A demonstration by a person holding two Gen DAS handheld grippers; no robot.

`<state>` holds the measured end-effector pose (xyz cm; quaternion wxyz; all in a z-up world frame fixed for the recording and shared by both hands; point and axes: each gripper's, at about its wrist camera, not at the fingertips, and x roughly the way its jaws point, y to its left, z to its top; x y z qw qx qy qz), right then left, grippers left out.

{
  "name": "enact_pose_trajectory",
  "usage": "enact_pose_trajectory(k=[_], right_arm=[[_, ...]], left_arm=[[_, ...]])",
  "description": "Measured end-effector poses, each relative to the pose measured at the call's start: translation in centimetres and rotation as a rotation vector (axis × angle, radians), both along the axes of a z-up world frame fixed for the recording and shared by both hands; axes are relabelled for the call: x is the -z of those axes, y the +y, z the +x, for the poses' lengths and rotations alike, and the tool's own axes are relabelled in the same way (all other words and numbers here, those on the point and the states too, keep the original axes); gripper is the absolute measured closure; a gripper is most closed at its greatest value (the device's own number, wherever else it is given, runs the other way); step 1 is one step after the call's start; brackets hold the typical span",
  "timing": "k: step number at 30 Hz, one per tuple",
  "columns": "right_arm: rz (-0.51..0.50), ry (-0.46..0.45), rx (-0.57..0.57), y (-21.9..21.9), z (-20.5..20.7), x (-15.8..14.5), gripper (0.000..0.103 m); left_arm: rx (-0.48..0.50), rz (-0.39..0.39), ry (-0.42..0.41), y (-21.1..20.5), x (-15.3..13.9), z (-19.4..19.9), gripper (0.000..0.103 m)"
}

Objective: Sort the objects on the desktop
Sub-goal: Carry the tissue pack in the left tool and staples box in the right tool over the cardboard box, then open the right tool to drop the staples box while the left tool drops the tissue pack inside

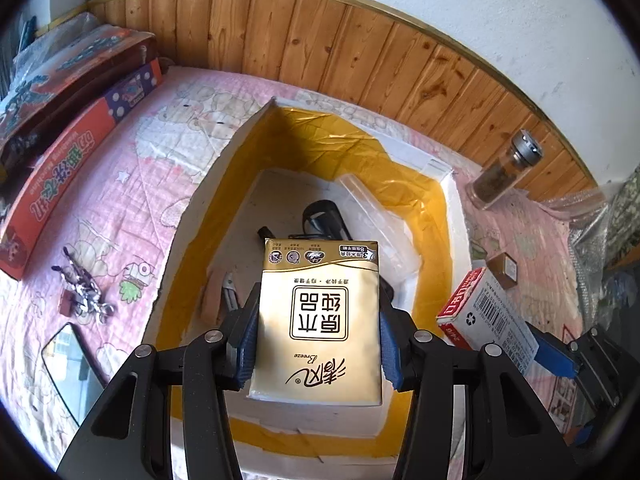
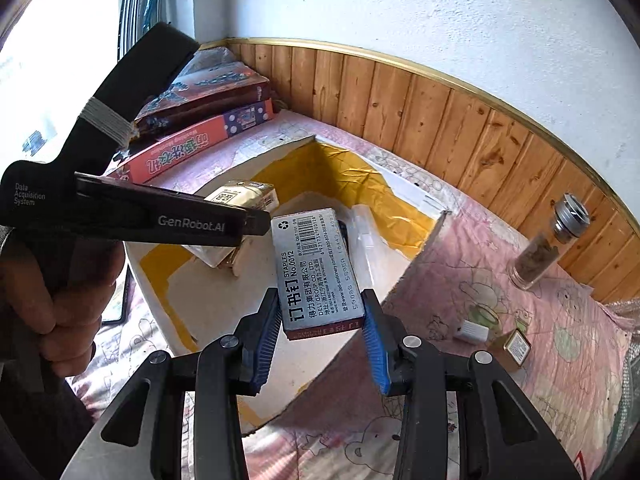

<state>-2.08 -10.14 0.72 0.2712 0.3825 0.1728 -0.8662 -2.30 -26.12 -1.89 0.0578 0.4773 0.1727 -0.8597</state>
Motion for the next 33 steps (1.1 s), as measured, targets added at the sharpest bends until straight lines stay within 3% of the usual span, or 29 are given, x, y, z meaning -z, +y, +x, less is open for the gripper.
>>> enact_pose_trajectory(k=[8, 19, 30, 33], right_arm=[[0.034, -0.105, -0.080, -2.9, -1.1, 2.3, 0.062], [0.156, -0.225, -0.131, -5.4, -2.2, 6.0, 0.062], [0.209, -0.295, -0.122, -5.7, -3.2, 8.2, 0.060], [0.201, -0.302, -0.115, -5.6, -3.0, 8.1, 0.054]], left_arm=[[-0.018, 0.002, -0.087, -1.6, 2.0, -0.6, 0.052], [-0.023, 0.014, -0.184, -2.8, 4.6, -1.7, 0.051], [-0.039, 0.012, -0.198, -3.0, 4.7, -2.0, 0.048], [-0.035, 0.018, -0.194, -3.0, 4.6, -2.0, 0.048]])
